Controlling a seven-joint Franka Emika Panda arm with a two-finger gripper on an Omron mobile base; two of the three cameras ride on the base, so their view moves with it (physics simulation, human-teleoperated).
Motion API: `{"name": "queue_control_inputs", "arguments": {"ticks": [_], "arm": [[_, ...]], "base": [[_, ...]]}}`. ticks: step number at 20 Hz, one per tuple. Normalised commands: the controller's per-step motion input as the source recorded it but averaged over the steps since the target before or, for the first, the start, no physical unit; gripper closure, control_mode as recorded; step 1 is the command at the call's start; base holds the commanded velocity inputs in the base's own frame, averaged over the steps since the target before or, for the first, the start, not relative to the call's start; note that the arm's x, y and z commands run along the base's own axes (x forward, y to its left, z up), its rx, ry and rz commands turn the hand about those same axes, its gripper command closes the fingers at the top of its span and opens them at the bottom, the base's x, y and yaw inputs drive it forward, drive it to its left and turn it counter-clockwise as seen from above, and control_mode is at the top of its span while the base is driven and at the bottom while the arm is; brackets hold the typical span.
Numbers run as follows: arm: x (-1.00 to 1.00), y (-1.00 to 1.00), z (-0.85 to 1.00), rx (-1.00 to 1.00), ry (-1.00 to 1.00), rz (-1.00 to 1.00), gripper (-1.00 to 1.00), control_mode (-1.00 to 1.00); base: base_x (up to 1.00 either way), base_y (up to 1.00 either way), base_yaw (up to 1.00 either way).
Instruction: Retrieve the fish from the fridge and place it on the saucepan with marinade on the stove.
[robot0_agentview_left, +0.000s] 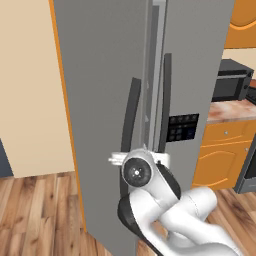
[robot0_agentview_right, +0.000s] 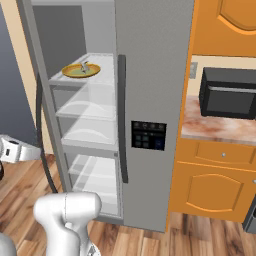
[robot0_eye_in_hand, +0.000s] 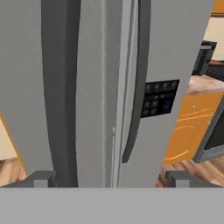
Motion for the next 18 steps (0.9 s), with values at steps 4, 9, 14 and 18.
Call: {"name": "queue_control_inputs", "arguments": {"ticks": [4,9,14,18], "arm": [[-0.57,-0.87,0.88,0.11,-0.07,-0.07,-1.0,-1.0],[-0.54,-1.0,0.93,0.13,0.0,0.0,-1.0,-1.0],[-0.25,-1.0,0.53,0.17,0.0,0.04,-1.0,-1.0],[0.1,-0.68,0.04,0.15,0.02,0.15,-1.0,-1.0]], "base": [[0.0,0.0,0.0],[0.0,0.0,0.0],[0.0,0.0,0.0],[0.0,0.0,0.0]]}}
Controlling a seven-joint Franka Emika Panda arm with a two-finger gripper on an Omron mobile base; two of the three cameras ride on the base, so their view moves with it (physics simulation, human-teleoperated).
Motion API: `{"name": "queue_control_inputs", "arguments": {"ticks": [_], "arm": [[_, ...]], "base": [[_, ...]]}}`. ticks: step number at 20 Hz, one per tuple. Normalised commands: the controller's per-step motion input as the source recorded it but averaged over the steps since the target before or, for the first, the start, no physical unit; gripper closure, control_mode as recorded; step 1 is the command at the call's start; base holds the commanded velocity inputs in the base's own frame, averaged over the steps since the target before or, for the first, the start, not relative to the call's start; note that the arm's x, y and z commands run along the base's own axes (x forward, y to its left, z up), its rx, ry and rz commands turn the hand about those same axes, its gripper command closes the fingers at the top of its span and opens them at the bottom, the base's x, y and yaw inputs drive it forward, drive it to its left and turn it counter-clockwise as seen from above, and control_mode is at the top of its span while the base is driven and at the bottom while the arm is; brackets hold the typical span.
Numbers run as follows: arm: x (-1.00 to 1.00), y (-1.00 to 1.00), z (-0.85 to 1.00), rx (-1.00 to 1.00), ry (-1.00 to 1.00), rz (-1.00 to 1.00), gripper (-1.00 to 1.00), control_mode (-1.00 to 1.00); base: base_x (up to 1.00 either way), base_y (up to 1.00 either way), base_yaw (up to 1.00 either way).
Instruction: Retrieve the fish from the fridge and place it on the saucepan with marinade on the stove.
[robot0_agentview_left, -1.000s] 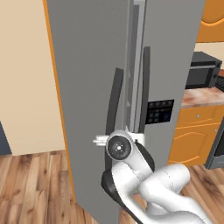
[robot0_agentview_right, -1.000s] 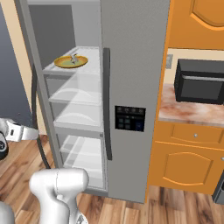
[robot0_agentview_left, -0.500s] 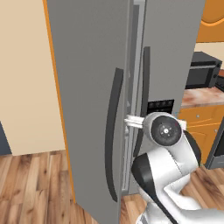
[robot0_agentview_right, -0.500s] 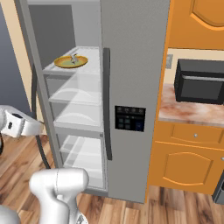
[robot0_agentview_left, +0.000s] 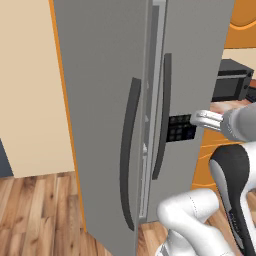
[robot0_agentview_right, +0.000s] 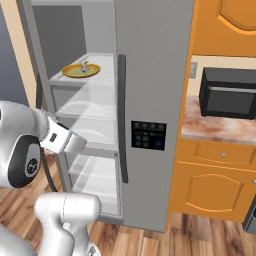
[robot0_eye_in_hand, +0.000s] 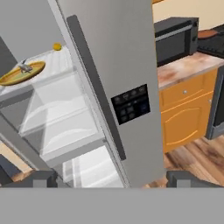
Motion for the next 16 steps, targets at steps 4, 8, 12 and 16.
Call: {"name": "queue_control_inputs", "arguments": {"ticks": [4,8,12,16], "arm": [[0.21,-0.17,0.0,0.02,0.0,0.09,-1.0,-1.0],[0.43,0.02,0.0,0.0,0.0,0.05,-1.0,-1.0],[0.58,0.18,0.0,0.0,0.0,0.07,-1.0,-1.0],[0.55,0.27,-0.05,0.0,0.0,0.13,-1.0,-1.0]], "base": [[0.0,0.0,0.0],[0.0,0.0,0.0],[0.0,0.0,0.0],[0.0,0.0,0.0]]}}
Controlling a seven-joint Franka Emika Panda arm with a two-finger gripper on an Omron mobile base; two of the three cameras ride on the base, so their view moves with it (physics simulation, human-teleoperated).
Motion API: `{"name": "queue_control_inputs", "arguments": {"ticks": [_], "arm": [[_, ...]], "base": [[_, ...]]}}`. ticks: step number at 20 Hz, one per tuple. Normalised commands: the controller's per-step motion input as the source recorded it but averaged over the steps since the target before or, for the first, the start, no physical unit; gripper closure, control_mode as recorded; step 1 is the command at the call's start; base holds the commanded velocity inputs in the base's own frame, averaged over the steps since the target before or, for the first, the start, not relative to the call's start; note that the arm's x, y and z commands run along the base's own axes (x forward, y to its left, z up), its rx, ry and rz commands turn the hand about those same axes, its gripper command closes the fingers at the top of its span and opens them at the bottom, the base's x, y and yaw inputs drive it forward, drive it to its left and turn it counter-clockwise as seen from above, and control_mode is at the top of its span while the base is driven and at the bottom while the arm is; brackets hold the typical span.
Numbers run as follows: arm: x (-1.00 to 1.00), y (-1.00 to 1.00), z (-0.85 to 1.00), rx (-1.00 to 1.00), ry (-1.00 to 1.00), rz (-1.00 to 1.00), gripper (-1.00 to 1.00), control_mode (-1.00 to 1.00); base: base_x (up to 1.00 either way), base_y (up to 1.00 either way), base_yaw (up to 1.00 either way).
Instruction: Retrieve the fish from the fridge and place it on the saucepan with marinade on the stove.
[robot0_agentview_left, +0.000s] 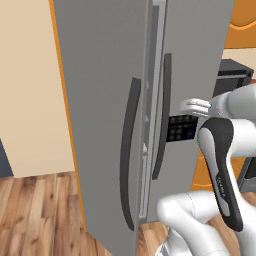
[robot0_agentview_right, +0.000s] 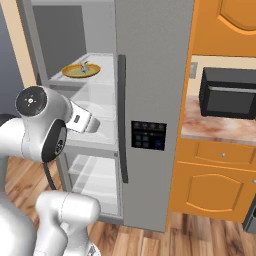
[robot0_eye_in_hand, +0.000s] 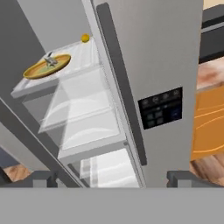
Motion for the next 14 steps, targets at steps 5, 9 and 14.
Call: {"name": "queue_control_inputs", "arguments": {"ticks": [5,9,14], "arm": [[0.29,0.37,-0.09,0.0,-0.05,0.18,-1.0,-1.0],[0.01,0.35,-0.17,0.0,-0.05,0.33,-1.0,-1.0],[0.02,0.23,-0.04,0.0,-0.11,0.24,-1.0,-1.0]], "base": [[0.0,0.0,0.0],[0.0,0.0,0.0],[0.0,0.0,0.0]]}}
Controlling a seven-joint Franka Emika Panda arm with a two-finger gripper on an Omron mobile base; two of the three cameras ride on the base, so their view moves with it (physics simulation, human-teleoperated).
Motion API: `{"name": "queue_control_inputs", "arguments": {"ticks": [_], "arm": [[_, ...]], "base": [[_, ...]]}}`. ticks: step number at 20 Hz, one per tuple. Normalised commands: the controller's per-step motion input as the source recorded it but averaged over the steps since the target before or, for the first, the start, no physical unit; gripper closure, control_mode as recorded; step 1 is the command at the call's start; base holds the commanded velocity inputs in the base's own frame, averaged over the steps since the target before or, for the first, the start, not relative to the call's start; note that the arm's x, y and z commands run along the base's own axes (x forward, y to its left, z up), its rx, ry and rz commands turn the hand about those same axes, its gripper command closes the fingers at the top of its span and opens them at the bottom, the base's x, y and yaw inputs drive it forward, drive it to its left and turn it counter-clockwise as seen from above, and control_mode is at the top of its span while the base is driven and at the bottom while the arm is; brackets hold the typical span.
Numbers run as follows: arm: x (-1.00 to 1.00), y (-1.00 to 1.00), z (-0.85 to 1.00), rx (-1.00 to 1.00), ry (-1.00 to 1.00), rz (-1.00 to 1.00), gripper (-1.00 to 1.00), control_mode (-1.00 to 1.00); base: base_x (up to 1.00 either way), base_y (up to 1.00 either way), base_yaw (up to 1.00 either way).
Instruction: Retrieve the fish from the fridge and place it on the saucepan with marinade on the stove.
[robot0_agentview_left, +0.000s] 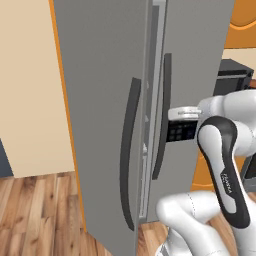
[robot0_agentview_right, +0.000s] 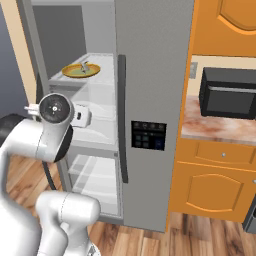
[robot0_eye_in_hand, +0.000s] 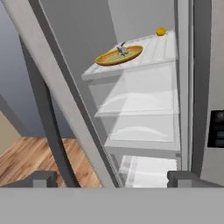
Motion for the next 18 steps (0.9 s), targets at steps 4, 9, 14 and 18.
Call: {"name": "queue_control_inputs", "arguments": {"ticks": [4,9,14,18], "arm": [[0.14,0.0,0.0,0.0,-0.07,0.09,-1.0,-1.0],[0.36,0.0,0.0,0.0,0.0,0.07,-1.0,-1.0],[0.62,0.0,0.0,0.0,0.0,0.1,-1.0,-1.0],[0.69,0.0,-0.06,0.0,0.0,0.09,-1.0,-1.0]], "base": [[0.0,0.0,0.0],[0.0,0.0,0.0],[0.0,0.0,0.0],[0.0,0.0,0.0]]}}
